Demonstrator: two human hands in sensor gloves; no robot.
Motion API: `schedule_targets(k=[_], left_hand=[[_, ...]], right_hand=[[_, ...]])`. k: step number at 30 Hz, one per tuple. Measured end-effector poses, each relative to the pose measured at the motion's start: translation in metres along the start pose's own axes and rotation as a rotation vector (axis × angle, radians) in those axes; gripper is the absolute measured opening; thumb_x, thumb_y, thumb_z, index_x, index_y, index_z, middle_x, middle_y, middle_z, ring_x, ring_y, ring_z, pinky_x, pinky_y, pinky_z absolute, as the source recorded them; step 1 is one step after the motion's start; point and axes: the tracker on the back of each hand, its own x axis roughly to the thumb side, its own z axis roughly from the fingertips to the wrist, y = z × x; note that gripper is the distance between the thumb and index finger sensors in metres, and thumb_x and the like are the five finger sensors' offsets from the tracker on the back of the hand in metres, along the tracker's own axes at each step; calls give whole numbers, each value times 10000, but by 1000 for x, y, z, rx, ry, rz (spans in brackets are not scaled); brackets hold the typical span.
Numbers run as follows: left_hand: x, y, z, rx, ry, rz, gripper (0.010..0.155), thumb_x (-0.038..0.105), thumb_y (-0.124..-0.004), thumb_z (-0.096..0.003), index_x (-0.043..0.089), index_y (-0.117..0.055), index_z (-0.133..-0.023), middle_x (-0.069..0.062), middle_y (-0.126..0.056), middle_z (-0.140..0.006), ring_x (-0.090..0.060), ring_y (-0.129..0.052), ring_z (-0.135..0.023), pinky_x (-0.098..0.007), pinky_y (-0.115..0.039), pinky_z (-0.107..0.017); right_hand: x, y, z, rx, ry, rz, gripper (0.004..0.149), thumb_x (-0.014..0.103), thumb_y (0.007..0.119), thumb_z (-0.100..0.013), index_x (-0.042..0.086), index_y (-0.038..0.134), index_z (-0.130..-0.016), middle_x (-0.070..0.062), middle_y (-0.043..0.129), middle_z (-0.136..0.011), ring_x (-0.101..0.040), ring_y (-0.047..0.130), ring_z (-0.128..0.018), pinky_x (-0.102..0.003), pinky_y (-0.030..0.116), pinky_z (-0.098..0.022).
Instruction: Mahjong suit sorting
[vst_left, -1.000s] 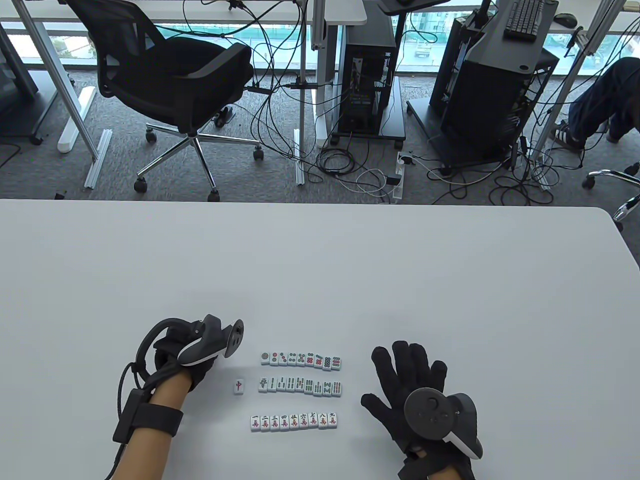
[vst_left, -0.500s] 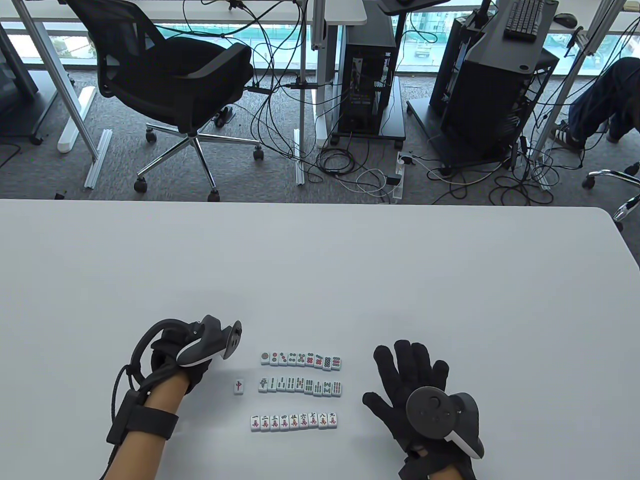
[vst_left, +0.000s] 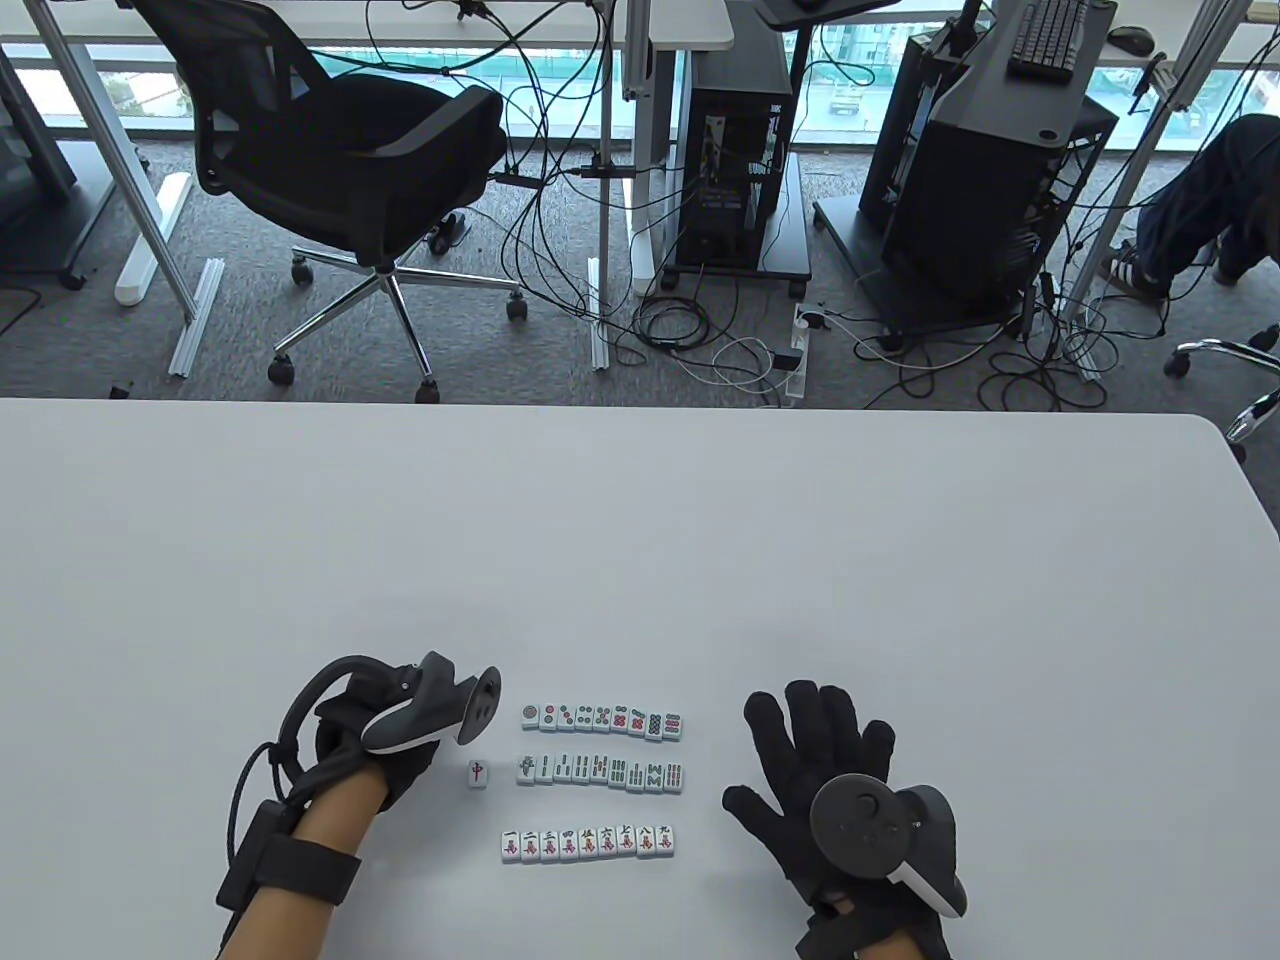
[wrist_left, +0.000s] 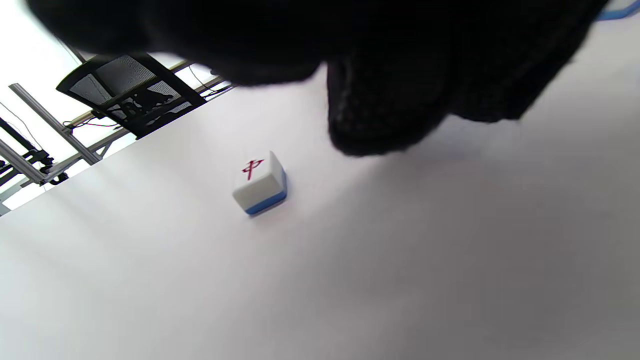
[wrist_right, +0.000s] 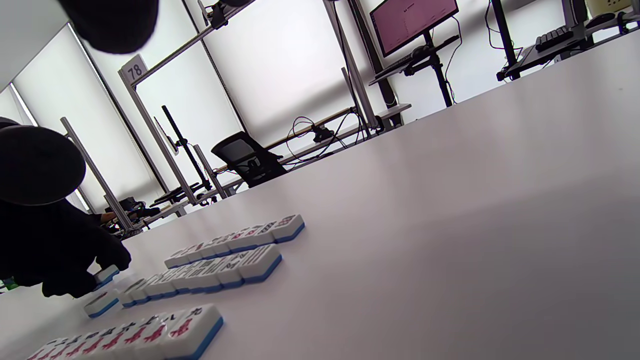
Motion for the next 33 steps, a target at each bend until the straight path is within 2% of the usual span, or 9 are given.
schedule_targets(k=[8,17,19,21,24,28,33], left_hand=[[30,6,16,-12,-82,-80,613,486,-892,-274,196,-841,-812,151,-1018,-377,-90,-977,-125,-374,-874,-250],[43,-3,17,-28,-96,-135,623,493,-890,-273,188,-835,-813,150,-1018,-384,-89,-979,-130,-374,-874,-253],[45,-4,18,-3,-93,-157,629,504,-883,-272,184,-835,-811,146,-1019,-390,-94,-981,-135,-378,-873,-258],[44,-3,20,-3,-94,-161,664,522,-876,-269,202,-810,-847,141,-1019,-418,-97,-985,-163,-380,-872,-273],[33,2,25,15,-65,-122,662,525,-877,-267,229,-809,-854,139,-1021,-423,-99,-987,-170,-383,-871,-278],[-3,11,27,30,39,-69,628,499,-883,-275,236,-823,-842,136,-1025,-423,-105,-988,-171,-387,-870,-279],[-49,1,16,34,217,-162,648,495,-886,-271,274,-791,-873,132,-1023,-424,-110,-984,-175,-391,-863,-287]], right_hand=[[1,0,1,-5,-3,4,765,605,606,-531,343,198,-1122,-120,111,-1197,-407,24,-1051,-706,72,-704],[1,0,1,-8,-5,3,764,605,606,-530,343,199,-1121,-120,112,-1197,-408,25,-1051,-706,72,-704],[1,0,1,-6,-6,7,763,605,606,-530,343,200,-1121,-119,112,-1197,-408,27,-1051,-706,73,-704],[1,0,1,-6,-5,9,764,606,606,-529,344,200,-1121,-119,113,-1197,-408,27,-1051,-707,74,-703],[1,-1,1,-7,-3,9,764,605,606,-529,343,199,-1121,-119,114,-1197,-409,28,-1051,-707,74,-703],[1,0,1,-5,-3,11,763,605,606,-530,344,199,-1121,-118,114,-1197,-409,27,-1051,-707,75,-703],[1,0,1,-5,-3,10,764,605,607,-529,344,199,-1121,-119,111,-1197,-408,26,-1051,-707,72,-703]])
